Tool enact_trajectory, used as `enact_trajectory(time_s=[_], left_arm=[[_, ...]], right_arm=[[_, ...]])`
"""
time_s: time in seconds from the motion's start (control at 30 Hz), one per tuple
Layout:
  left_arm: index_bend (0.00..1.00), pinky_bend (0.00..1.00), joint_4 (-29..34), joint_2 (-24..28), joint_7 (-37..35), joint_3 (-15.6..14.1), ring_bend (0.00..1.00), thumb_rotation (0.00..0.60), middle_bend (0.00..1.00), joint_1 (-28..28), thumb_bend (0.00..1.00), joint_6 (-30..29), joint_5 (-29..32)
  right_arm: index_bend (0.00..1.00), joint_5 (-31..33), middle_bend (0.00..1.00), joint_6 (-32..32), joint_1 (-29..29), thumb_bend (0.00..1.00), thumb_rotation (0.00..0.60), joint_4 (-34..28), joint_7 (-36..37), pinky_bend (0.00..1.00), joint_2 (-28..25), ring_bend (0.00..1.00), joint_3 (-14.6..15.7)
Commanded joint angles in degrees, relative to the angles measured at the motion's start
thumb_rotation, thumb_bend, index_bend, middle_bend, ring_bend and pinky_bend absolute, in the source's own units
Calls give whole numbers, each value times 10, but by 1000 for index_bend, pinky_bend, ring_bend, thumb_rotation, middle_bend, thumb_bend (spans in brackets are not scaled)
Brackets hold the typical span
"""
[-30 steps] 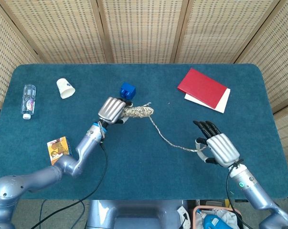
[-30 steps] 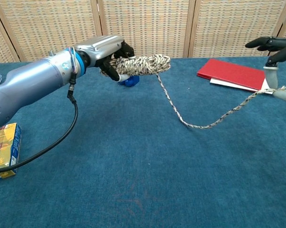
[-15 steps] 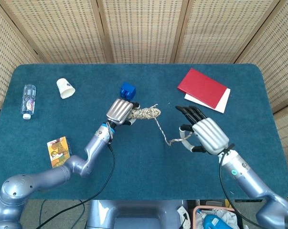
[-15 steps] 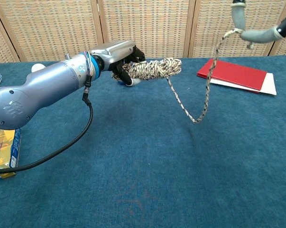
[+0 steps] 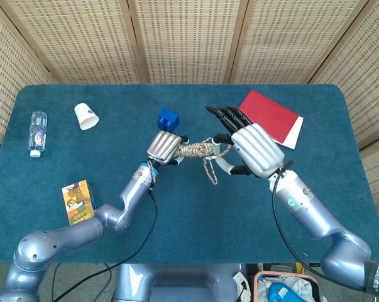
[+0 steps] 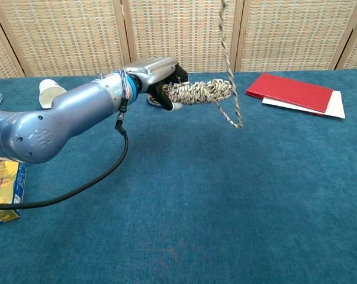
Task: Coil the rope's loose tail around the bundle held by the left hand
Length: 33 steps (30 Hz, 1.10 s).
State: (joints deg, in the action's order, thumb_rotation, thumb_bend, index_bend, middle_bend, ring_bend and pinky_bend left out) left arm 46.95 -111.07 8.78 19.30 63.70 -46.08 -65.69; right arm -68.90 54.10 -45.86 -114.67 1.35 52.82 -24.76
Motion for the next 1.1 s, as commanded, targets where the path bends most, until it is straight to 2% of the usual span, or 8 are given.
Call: enact_trajectory(time_s=[0.03, 0.13, 0.2, 0.47, 0.67, 0.87, 0.97, 1.1], left_arm=[[825, 644, -21, -13, -6, -2, 518, 600, 604, 8, 657, 6, -4], [827, 645, -31, -20, -17, -5, 519, 600, 605, 11, 656, 9, -10], [831, 646, -21, -22, -28, -16, 521, 600, 608, 13, 656, 10, -26], [834, 647, -18, -21, -32, -51, 522, 600, 611, 13, 656, -10, -78], [834, 647, -3, 12, -125, -92, 522, 600, 611, 12, 656, -17, -149], [834, 646, -3, 52, -233, -135, 522, 600, 613, 14, 655, -39, -218], [834, 646, -12, 75, -304, -161, 522, 600, 614, 9, 655, -70, -257], [834, 646, -25, 84, -360, -175, 522, 600, 614, 7, 655, -92, -278]], right_arm=[[720, 52, 3, -18, -31, 459, 600, 8, 16, 0, -1, 0, -29], [720, 102, 6, -32, -52, 459, 600, 18, 26, 0, 3, 0, -46], [721, 164, 12, -38, -72, 459, 600, 28, 61, 0, 21, 0, -68], [723, 248, 22, -30, -136, 459, 600, 100, 37, 0, 63, 0, -89], [723, 315, 23, -40, -169, 459, 600, 193, 7, 0, 99, 0, -70], [723, 341, 25, -53, -163, 459, 600, 260, 21, 0, 125, 0, -55], [723, 369, 25, -76, -156, 459, 600, 327, 40, 0, 146, 0, -47], [722, 380, 25, -101, -152, 459, 600, 373, 47, 0, 163, 0, -38]])
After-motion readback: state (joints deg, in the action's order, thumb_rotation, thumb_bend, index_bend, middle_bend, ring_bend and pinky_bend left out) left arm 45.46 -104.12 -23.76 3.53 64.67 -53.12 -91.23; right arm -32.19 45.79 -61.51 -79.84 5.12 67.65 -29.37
